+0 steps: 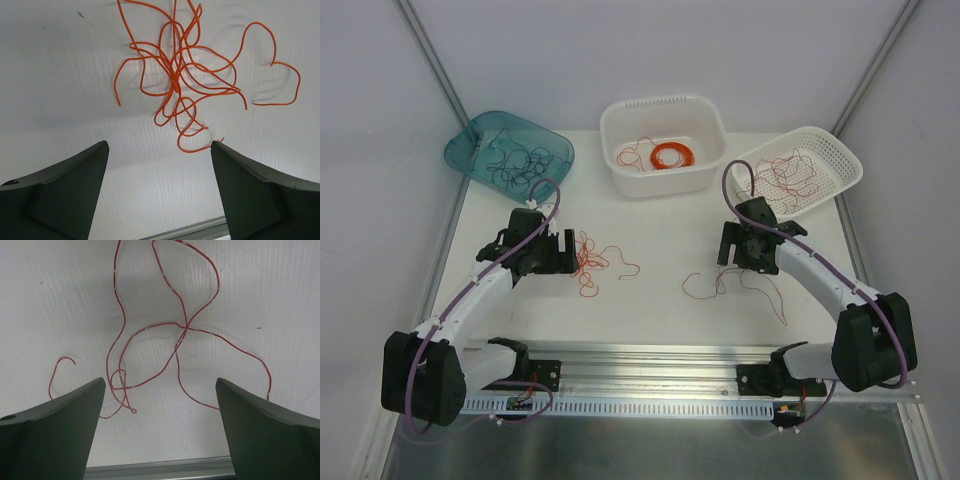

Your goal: Untangle the cables

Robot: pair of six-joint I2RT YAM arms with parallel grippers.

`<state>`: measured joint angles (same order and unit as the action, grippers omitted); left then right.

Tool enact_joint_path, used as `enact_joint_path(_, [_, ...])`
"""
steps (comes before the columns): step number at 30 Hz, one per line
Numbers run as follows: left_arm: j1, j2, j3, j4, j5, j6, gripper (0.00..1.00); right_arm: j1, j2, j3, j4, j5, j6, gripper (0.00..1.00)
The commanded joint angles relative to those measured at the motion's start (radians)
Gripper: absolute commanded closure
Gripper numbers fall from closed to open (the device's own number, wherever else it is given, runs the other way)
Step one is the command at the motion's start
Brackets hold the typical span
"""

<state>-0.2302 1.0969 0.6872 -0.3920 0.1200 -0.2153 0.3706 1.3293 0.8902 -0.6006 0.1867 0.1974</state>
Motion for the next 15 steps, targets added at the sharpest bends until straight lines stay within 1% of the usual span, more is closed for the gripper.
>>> enact_joint_path(1, [-0.008, 0.003, 0.021, 0.018, -0.005, 0.028, 0.16, -0.002, 0.019, 0.053, -0.051, 0.072, 0.088, 0.03])
enact_joint_path(5, [-0.008, 0.006, 0.023, 0.016, -0.003, 0.028, 0.16, -0.004, 0.054, 0.023, -0.007, 0.057, 0.161, 0.03])
enact_joint_path(8, [-0.008, 0.009, 0.02, 0.018, 0.0, 0.027, 0.16, -0.004, 0.085, 0.006, 0.039, 0.017, 0.224, 0.03])
enact_joint_path(11, [-0.008, 0.006, 0.02, 0.016, -0.002, 0.03, 0.16, -0.001, 0.116, -0.007, 0.087, -0.018, 0.249, 0.03])
enact_joint_path(15, [-0.008, 0.006, 0.018, 0.016, -0.003, 0.03, 0.16, 0.001, 0.166, -0.02, 0.124, 0.0, 0.28, 0.03])
